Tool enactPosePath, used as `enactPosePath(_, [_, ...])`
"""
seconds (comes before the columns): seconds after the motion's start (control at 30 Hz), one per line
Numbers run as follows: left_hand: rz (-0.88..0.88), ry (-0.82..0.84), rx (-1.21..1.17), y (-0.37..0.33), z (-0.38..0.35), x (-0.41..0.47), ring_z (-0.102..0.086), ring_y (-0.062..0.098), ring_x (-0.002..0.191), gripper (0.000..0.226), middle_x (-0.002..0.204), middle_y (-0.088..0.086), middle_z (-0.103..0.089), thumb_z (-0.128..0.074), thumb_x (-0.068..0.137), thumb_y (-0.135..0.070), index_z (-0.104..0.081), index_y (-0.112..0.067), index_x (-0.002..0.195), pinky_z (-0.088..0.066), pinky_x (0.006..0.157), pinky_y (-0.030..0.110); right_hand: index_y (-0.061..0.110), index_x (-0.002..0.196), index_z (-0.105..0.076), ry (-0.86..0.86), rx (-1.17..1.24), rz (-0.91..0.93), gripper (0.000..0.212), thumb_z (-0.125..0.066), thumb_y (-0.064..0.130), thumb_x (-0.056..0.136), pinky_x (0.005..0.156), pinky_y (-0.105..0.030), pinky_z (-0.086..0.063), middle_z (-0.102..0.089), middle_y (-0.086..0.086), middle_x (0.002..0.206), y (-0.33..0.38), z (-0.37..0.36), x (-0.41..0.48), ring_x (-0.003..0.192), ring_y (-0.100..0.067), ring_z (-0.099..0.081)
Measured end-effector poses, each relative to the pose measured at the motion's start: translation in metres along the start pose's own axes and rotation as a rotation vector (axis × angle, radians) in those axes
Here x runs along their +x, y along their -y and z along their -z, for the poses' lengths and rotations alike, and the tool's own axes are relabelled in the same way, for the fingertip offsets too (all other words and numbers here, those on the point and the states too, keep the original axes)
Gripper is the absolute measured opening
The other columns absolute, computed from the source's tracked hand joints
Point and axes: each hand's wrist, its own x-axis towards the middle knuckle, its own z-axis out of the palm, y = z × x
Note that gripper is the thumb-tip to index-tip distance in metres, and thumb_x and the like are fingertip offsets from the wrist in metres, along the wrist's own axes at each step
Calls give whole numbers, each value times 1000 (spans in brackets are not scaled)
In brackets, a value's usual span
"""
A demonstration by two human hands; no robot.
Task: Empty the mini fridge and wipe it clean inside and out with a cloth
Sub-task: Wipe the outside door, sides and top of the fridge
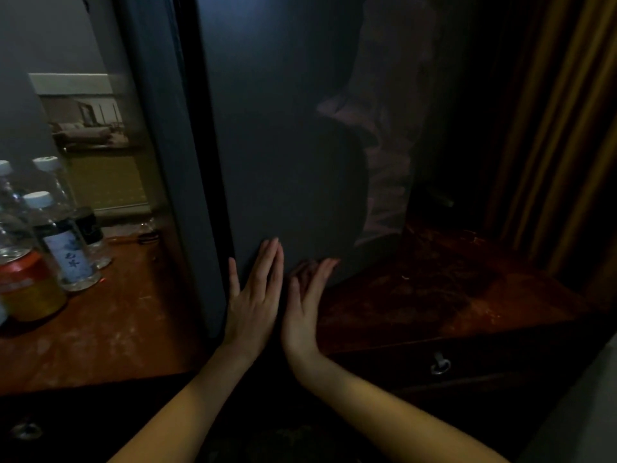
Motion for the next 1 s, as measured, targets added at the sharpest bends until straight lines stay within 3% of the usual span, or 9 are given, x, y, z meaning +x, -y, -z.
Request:
enactPosePath(0.07, [0,-1,-24,0,0,0,4,14,149,64,161,10,7,-36,95,-9,-8,1,151,5,118,53,38,139,15,10,-35,76,62,-31,31,100,117,-18,6,24,11,155,3,1,2,145,-1,17])
enactPosePath(0.17, [23,-4,-58,-2,3,1,2,13,149,60,161,8,4,-32,89,-1,-21,1,148,4,119,52,27,146,6,-89,-18,42,58,-33,23,102,120,-25,1,10,0,160,-9,20,47,148,-11,6])
enactPosePath(0.3, [42,-6,-71,-2,2,1,1,13,149,58,157,9,-8,-30,88,3,-26,1,146,4,119,52,6,152,-9,-318,86,-218,55,-35,8,104,118,-27,-15,-11,-15,160,-24,69,126,147,-26,-17])
enactPosePath(0.4, [38,2,-64,-2,0,0,1,14,149,60,157,9,-9,-29,89,3,-21,1,148,6,118,53,-1,150,-19,-477,227,-426,48,-31,7,104,99,-21,-30,-28,-16,155,-31,108,172,139,-30,-34])
enactPosePath(0.53, [39,3,-57,-2,-1,0,1,14,149,59,157,9,-9,-28,89,3,-22,1,148,6,118,53,-1,148,-24,-415,214,-556,46,-21,16,106,99,-30,-40,-33,-20,151,-28,110,183,134,-33,-40])
enactPosePath(0.67, [41,-5,-60,-2,-1,-1,0,13,149,64,157,8,-10,-31,86,3,-20,-1,149,4,119,52,7,152,-12,-420,60,-204,54,-36,9,103,118,-25,-14,-13,-15,159,2,47,118,147,-27,-18])
enactPosePath(0.77, [26,8,-45,-1,-2,0,2,12,149,60,158,10,-7,-32,91,-6,-17,-2,150,4,118,53,36,145,4,-107,57,90,61,-36,24,100,120,-24,-3,7,3,162,23,4,43,149,-7,1])
enactPosePath(0.87, [-11,32,-20,1,-3,-1,5,13,149,64,162,10,6,-35,95,-16,-10,-2,152,6,118,54,33,147,10,-23,-4,171,62,-32,28,101,120,-26,3,16,11,160,27,-9,14,147,-2,11])
enactPosePath(1.0, [17,19,-52,-1,0,-1,0,14,149,66,159,10,-8,-34,88,0,-14,-1,151,3,118,53,34,147,0,-58,-24,237,57,-33,26,101,121,-29,-1,7,7,160,11,15,53,149,-9,4])
